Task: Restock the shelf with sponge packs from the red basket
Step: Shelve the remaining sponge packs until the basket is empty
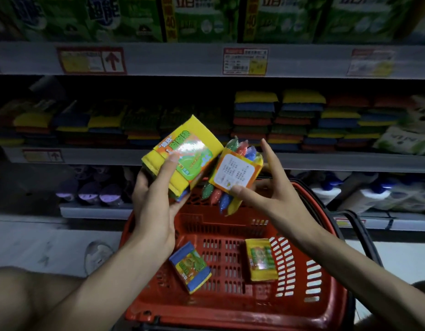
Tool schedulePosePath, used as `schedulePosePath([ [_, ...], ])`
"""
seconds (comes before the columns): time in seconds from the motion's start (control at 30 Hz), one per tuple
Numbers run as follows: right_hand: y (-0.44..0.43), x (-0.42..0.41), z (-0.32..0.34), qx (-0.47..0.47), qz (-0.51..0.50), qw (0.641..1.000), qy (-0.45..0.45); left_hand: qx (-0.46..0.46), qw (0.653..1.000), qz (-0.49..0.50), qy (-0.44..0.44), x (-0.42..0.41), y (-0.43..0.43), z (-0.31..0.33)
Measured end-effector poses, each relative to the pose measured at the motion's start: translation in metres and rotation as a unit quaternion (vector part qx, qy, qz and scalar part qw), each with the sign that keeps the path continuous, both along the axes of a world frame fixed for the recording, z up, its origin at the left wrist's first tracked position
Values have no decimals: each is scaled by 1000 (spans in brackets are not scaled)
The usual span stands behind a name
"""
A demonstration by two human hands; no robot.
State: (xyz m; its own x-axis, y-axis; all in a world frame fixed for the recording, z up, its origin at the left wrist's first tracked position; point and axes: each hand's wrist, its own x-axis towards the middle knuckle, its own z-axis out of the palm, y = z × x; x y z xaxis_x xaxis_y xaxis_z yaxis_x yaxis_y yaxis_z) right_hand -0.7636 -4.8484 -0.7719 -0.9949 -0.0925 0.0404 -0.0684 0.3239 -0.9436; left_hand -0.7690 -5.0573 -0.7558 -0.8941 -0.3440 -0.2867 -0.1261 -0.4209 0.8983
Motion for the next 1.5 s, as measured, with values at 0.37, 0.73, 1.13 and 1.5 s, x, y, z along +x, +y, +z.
schedulePosePath([
  [0.37, -12, -3, 8, -101, -56, 991, -65, 43, 998, 28, -33, 5, 13, -4],
  [0.73, 7, -16, 35, -348, -14, 921, -172, -11, 999, -1, -30, -10, -3, -1],
  [1.13, 20, -15, 55, -304, -4, 921, -245, -70, 996, -61, -10, -19, -15, 16],
  [1.5, 23, -20, 38, -49, 139, 985, -87, -95, 995, -39, -3, -28, -23, 18],
])
